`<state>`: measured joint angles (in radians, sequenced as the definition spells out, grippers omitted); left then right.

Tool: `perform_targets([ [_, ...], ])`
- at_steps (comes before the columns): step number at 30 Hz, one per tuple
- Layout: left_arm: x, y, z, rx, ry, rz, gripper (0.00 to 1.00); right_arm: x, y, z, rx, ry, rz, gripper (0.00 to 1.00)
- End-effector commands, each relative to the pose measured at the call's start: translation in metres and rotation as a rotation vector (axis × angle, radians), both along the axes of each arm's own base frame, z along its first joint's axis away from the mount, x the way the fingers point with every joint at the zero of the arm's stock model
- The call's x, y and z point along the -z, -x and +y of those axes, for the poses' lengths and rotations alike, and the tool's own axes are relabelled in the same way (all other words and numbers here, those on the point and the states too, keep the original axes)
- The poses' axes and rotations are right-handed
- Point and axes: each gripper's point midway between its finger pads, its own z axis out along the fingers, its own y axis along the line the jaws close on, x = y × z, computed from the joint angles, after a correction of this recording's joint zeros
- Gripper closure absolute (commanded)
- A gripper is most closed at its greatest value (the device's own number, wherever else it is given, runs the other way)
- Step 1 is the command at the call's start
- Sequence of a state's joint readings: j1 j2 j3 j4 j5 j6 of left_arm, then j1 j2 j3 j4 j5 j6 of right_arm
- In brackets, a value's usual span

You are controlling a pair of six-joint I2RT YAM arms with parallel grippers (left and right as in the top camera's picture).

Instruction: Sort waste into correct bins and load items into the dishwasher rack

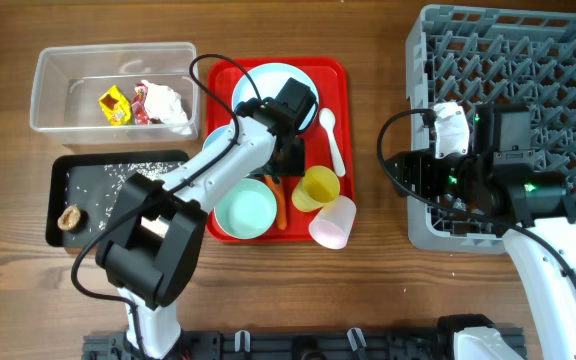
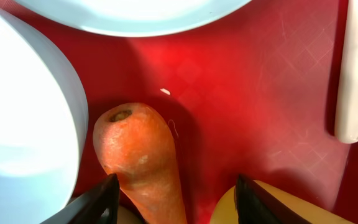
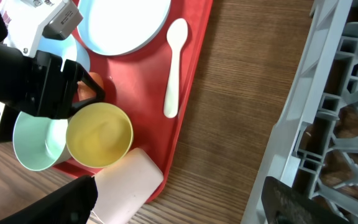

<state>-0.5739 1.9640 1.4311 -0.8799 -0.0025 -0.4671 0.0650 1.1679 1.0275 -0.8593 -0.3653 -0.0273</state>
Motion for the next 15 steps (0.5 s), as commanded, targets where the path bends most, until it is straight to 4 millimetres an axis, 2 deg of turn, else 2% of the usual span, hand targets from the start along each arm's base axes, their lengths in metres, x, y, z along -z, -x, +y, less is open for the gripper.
perform_targets([
  [1, -0.006, -0.012, 0.001, -0.006, -0.002, -0.031, 0.41, 0.000, -0.002, 0.000, 0.001, 0.008, 0.001, 0.13],
  [4, -0.042, -0.029, -0.010, 0.029, 0.046, -0.124, 0.41, 0.000, -0.002, 0.000, 0.002, 0.007, 0.002, 0.13],
  [7, -0.080, -0.043, -0.012, 0.022, 0.071, -0.226, 0.39, 0.001, -0.001, 0.000, 0.002, 0.007, 0.004, 0.13],
  [13, -0.120, -0.047, 0.006, 0.003, 0.062, -0.325, 0.38, -0.002, 0.001, 0.008, -0.024, -0.032, 0.008, 0.11],
  [15, -0.134, -0.044, 0.019, -0.019, 0.064, -0.335, 0.38, -0.001, 0.003, 0.009, -0.029, -0.033, 0.014, 0.11],
])
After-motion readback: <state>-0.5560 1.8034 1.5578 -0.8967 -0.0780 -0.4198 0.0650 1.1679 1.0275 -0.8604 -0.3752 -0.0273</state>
